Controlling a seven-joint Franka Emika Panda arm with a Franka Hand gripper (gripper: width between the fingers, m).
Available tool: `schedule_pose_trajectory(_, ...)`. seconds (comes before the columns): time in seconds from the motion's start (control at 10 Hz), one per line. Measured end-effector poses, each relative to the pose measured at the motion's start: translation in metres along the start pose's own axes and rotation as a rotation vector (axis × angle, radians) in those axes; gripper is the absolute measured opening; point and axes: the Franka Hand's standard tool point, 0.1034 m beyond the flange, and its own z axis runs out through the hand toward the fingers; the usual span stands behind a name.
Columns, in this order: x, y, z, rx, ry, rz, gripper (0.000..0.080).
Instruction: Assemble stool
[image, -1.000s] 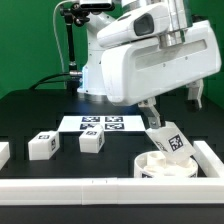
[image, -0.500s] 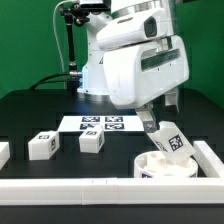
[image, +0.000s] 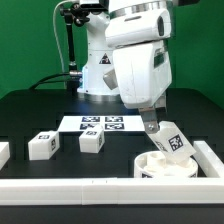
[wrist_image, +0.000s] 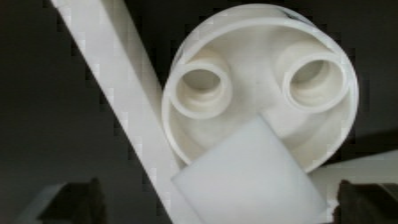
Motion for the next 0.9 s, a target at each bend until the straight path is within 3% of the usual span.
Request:
schedule_pose_trajectory(0.5, -0.0012, -0.0061, 0.0041, 0.011, -0.041, -0.422, 0.0649)
schedule_pose_trajectory(0.9, -0.0039, -0.0053, 0.0039, 0.013, -0.049, -0.504, 0.0649)
